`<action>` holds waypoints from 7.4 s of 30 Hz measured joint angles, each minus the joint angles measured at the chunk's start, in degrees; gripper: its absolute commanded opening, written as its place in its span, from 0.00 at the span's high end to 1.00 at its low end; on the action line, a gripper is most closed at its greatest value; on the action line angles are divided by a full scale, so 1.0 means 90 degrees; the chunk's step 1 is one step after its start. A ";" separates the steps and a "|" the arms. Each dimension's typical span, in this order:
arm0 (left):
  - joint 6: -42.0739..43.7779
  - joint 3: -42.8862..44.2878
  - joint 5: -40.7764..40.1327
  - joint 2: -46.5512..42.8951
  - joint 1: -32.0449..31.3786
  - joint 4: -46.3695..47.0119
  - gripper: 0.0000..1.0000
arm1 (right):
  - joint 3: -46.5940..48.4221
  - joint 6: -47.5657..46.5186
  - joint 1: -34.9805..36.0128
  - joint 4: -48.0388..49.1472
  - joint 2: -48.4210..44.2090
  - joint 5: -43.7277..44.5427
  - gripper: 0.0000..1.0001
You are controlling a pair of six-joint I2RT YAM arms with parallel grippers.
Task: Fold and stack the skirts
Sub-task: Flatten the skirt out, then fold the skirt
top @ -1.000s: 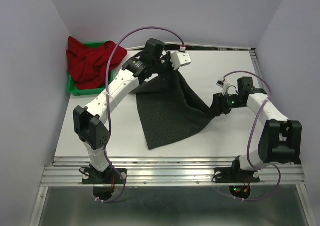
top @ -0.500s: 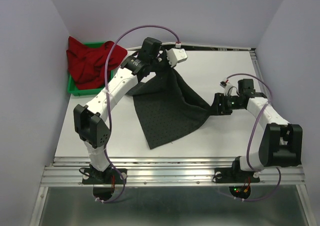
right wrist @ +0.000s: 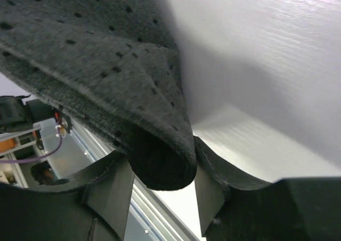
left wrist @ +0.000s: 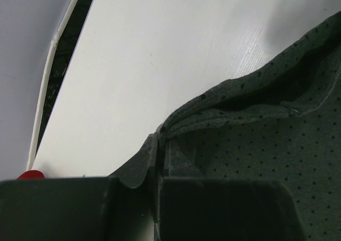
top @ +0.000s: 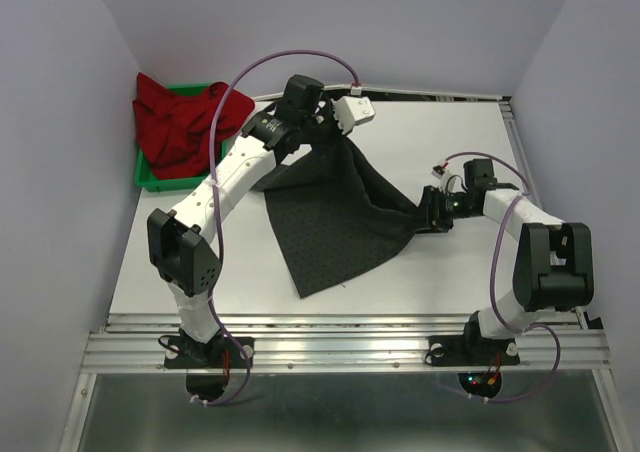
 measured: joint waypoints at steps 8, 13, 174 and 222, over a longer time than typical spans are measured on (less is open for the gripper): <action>-0.0267 0.0160 -0.0007 0.0119 0.0068 -0.0090 1.00 | 0.0095 0.0017 0.0078 0.0012 -0.0005 0.0070 0.99; -0.0826 0.0770 0.0005 0.0386 0.0304 -0.0396 1.00 | 0.0571 -0.0724 0.0080 -0.0202 -0.0219 0.0568 0.99; -0.0903 -0.3764 -0.0418 0.0746 -0.0559 0.1260 0.34 | 0.3014 -0.2295 0.1982 -0.1736 0.1158 0.1452 0.93; 0.0559 0.0736 0.1020 0.3002 0.1770 -0.0068 0.33 | 0.4947 -0.4762 0.0199 -0.2608 0.3674 0.2538 0.53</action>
